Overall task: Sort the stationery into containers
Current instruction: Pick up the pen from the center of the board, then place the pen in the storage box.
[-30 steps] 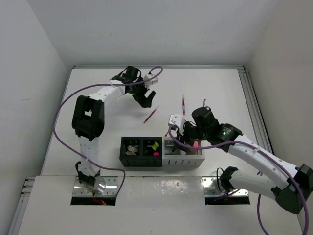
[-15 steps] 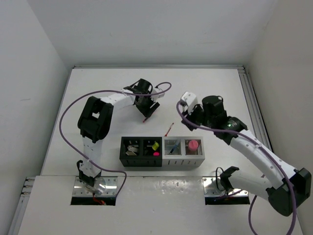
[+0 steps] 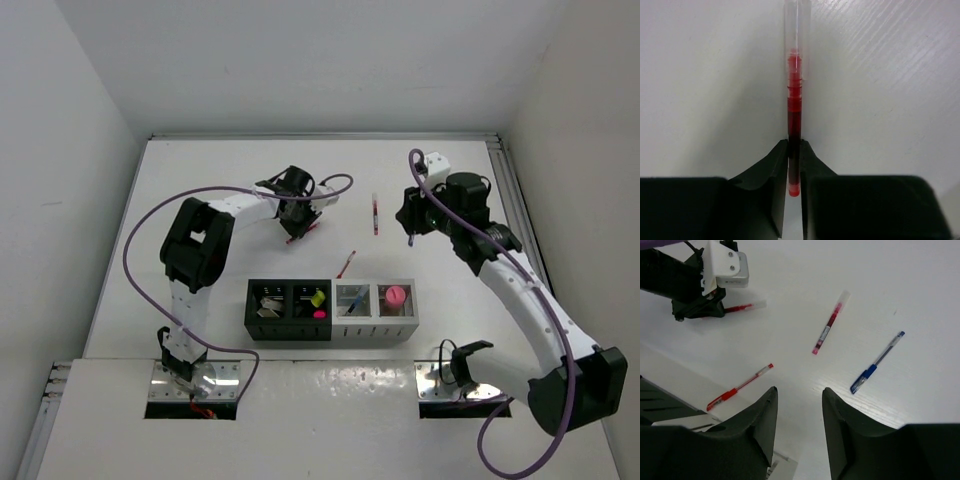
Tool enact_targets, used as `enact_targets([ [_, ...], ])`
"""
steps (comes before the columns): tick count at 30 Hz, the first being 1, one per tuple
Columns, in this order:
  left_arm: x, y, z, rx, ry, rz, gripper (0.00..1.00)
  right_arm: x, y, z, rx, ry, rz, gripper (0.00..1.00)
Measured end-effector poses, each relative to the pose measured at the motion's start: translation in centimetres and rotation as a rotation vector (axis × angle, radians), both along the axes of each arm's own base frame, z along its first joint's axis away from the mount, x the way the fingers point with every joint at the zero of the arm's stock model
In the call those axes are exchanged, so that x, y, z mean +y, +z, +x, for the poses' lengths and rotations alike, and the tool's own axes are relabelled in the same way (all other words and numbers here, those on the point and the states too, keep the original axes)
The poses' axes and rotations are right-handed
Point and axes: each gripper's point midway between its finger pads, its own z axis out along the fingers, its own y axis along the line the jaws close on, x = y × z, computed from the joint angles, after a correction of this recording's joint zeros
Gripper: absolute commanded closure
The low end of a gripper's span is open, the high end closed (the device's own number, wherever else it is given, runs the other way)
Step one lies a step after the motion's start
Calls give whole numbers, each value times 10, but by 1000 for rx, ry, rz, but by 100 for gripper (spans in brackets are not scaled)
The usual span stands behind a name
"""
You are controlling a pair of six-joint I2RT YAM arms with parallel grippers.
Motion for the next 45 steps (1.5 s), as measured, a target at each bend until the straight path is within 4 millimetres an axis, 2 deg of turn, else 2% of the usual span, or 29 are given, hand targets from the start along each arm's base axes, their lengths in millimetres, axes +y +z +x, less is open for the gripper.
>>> enact_targets([
  [1, 0, 0, 0, 2, -6, -1, 91, 0, -1, 0, 9, -6, 10, 60],
  [2, 0, 0, -1, 5, -12, -2, 95, 0, -2, 1, 18, -13, 19, 60],
  [5, 1, 1, -2, 27, -37, -28, 100, 3, -6, 6, 38, -28, 53, 57],
  [8, 5, 3, -3, 68, -47, -101, 100, 7, -6, 16, 58, -51, 102, 41],
  [9, 7, 6, -2, 78, -46, -130, 100, 10, -4, 21, 66, -58, 126, 31],
  [10, 11, 11, 1, 85, -43, -170, 100, 12, -3, 26, 78, -66, 156, 29],
  [12, 14, 28, 4, 86, -44, -251, 100, 20, 3, 38, 97, -66, 221, 27],
  [14, 16, 55, 11, 59, -46, -321, 100, 32, 9, 48, 131, -48, 298, 25],
  [17, 0, 114, 19, -26, -98, -443, 100, 57, 21, 64, 162, 2, 399, 24],
  [21, -22, 171, 6, -98, -182, -547, 100, 89, 32, 71, 189, 75, 478, 25],
  [24, -31, 191, -4, -110, -214, -593, 100, 109, 40, 75, 206, 114, 524, 27],
  [30, -41, 200, -11, -74, -217, -654, 100, 130, 44, 84, 223, 145, 571, 29],
  [35, -46, 207, -14, -63, -226, -690, 100, 137, 40, 86, 249, 142, 590, 33],
  [38, -48, 211, -17, -63, -232, -708, 100, 141, 38, 87, 259, 139, 596, 44],
  [39, -48, 212, -18, -62, -235, -712, 100, 142, 38, 87, 260, 137, 596, 48],
  [40, -48, 212, -20, -61, -239, -717, 100, 143, 38, 88, 259, 135, 596, 57],
  [42, -48, 214, -24, -61, -246, -724, 100, 145, 40, 90, 249, 136, 593, 63],
  [43, -47, 214, -27, -59, -249, -726, 100, 145, 42, 91, 242, 136, 594, 73],
  [45, -47, 214, -31, -58, -254, -730, 98, 147, 43, 93, 230, 142, 588, 85],
])
